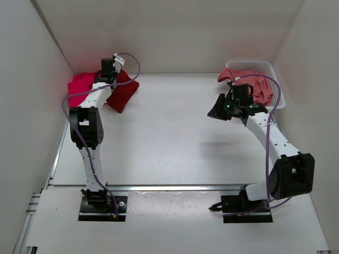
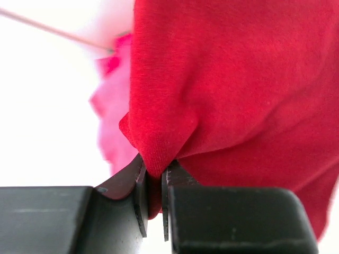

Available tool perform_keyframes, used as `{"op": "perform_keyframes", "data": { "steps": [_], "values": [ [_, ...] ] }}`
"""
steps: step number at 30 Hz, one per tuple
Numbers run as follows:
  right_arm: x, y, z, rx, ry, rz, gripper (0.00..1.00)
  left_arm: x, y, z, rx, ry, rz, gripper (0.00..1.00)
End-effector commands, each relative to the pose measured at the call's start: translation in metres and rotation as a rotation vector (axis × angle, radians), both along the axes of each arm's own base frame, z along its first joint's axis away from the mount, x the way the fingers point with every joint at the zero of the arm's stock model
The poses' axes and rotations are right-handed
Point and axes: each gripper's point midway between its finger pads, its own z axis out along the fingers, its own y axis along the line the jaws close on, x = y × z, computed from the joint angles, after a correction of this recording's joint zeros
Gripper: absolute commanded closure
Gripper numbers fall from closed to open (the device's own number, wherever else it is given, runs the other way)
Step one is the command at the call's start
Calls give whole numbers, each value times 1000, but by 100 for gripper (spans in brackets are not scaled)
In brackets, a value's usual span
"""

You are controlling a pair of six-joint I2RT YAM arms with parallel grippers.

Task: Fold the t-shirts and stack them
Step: Put the neatly folded tshirt into the corner of the board with the left arm

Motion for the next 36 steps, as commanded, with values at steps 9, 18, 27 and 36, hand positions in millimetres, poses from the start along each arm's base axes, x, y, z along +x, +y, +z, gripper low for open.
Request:
{"op": "perform_keyframes", "data": {
  "steps": [9, 18, 27, 36],
  "values": [
    [-2, 2, 9, -4, -36, 5, 83, -25, 110, 88, -10, -232, 216, 100],
    [-1, 10, 18, 9, -39, 37, 77, -30, 162, 35, -40, -175, 355, 96],
    [0, 10, 31, 0, -62, 34, 76, -33, 173, 52, -27, -212, 433, 1],
    [86, -122, 73, -203, -38, -280, 59, -55, 98, 87, -103, -244, 243, 1]
  ]
}}
